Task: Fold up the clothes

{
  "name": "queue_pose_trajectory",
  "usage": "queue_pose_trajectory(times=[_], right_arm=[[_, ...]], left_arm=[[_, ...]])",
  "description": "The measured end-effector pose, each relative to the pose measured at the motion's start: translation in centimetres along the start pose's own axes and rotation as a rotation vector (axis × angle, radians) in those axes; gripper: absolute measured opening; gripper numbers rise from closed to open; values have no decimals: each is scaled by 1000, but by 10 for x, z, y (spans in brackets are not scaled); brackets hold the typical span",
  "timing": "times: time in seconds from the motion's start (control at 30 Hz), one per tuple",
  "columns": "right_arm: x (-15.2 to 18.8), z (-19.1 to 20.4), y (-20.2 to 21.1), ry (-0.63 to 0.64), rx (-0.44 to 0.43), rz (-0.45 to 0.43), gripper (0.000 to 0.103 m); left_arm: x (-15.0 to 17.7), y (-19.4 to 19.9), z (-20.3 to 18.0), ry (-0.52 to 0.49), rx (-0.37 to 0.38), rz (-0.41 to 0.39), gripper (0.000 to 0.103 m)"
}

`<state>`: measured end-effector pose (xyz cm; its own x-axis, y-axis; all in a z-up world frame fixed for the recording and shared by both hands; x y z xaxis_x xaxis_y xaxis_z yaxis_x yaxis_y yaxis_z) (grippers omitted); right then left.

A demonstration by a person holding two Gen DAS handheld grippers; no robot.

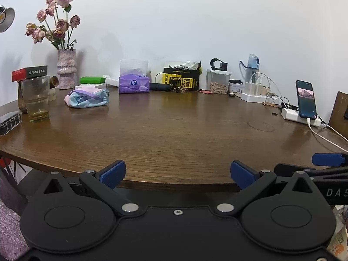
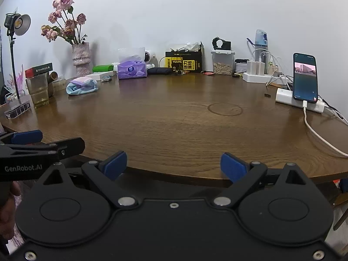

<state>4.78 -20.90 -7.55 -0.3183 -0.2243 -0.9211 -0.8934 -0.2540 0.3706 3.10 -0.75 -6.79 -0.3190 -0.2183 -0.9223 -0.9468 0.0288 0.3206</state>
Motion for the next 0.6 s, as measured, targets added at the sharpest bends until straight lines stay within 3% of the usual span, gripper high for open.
queue_pose_trajectory(times=[0.6], right_arm=[[0,-5,-4,-13,8,-12,96]], left_arm=[[1,1,-1,15,8,-10,103]])
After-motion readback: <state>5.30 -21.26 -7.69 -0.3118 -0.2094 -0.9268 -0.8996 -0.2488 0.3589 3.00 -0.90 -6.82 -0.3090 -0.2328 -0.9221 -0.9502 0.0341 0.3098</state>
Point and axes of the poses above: each gripper's, at about its wrist camera, not at the fingertips, and y roughly against the way its jaws point, z to its left, x to its underside, the point moved 6 cm from there along -y, roughly the way its jaws point, and after that the axes turned 11 degrees about y, right-handed, at the moved point
